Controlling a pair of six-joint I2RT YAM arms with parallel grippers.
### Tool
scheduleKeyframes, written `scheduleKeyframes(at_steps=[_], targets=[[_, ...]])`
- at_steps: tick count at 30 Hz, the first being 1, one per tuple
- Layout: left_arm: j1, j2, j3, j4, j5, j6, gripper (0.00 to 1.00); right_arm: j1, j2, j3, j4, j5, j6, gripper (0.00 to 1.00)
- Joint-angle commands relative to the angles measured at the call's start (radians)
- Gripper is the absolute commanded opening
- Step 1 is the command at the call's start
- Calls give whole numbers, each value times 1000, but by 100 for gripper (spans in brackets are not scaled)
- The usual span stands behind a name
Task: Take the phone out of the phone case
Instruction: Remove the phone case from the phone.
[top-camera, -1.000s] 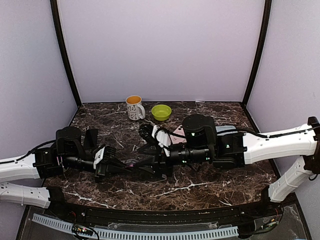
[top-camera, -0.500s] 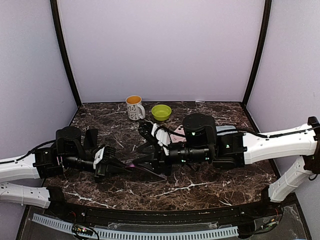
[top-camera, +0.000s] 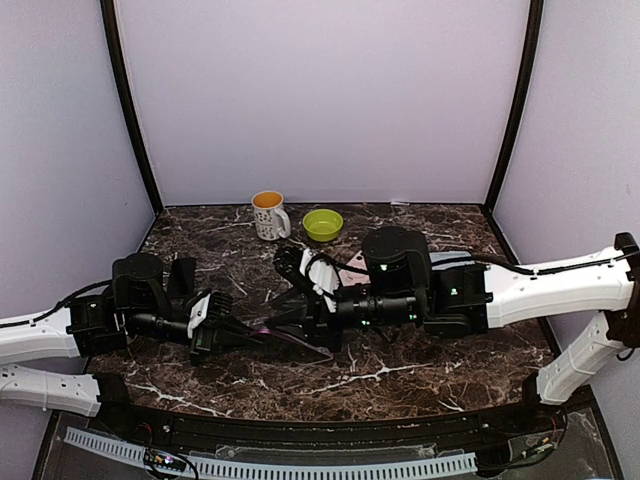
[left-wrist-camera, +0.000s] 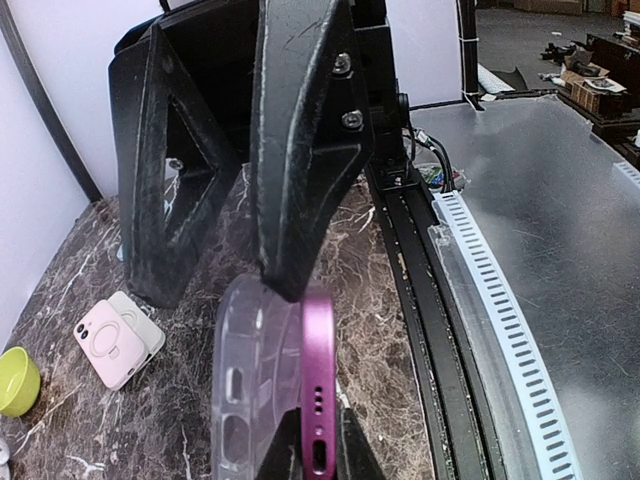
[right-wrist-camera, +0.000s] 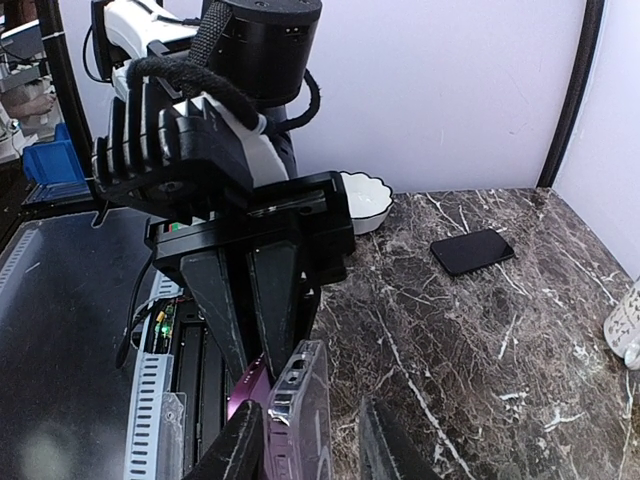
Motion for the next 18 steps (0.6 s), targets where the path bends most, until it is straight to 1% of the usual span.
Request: scheduleKeyframes(at_steps=[1, 12, 18], targets=[[-6, -19, 19, 114, 17, 12, 0, 15, 27, 20, -40, 16, -19, 32], [-5, -23, 18, 120, 7, 12, 0, 24, 31, 18, -90, 12, -43, 28], [-5, -24, 15, 119, -1, 12, 0, 25, 23, 12, -89, -13, -38, 22]])
